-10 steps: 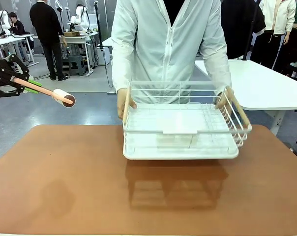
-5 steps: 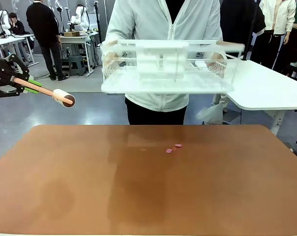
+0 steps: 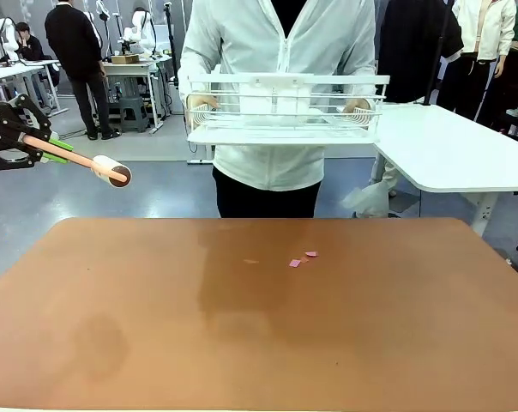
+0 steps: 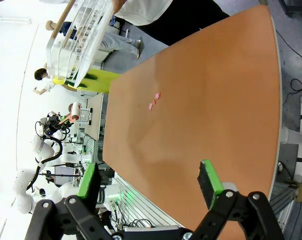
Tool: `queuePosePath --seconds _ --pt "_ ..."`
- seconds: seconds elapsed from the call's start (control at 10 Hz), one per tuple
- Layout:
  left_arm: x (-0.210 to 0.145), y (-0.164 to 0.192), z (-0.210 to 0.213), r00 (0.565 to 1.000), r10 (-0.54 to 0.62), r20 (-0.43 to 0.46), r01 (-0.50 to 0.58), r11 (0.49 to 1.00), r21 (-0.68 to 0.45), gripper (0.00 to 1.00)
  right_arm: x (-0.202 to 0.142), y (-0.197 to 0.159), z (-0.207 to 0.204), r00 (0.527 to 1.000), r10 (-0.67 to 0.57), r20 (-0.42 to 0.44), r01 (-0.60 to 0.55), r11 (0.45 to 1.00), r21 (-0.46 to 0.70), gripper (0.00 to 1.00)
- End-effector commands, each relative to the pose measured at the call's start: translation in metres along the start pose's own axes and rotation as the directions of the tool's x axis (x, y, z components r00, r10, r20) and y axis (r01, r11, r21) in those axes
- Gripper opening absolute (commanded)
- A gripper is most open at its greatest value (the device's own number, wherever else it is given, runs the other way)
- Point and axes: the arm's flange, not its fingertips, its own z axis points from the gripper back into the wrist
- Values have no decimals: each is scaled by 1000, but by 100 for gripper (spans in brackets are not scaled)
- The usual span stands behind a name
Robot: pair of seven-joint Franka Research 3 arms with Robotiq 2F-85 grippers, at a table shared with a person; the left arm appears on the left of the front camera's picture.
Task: Clean the table.
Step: Clean the table with the Lint Roller when the human lifts the Dish drying rack.
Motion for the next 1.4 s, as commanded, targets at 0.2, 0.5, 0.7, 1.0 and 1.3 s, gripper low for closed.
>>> queuePosePath --seconds 0.2,0.5,0.7,1.0,1.3 --pt "1 0 1 1000 1 4 -1 1000 0 0 0 3 1 1000 -4 -3 4 1000 -8 100" --pt "1 0 1 1000 1 4 -1 1000 0 0 0 3 1 1000 -4 -3 4 1000 -8 100" --pt "1 0 1 1000 1 4 -1 1000 0 0 0 3 1 1000 -4 -3 4 1000 -8 100" --pt "1 0 1 1000 1 4 -1 1000 0 0 0 3 1 1000 -4 -3 4 1000 -8 100" --pt "8 -44 7 955 -291 -50 295 931 213 19 0 3 1 1000 -4 -3 4 1000 -8 100"
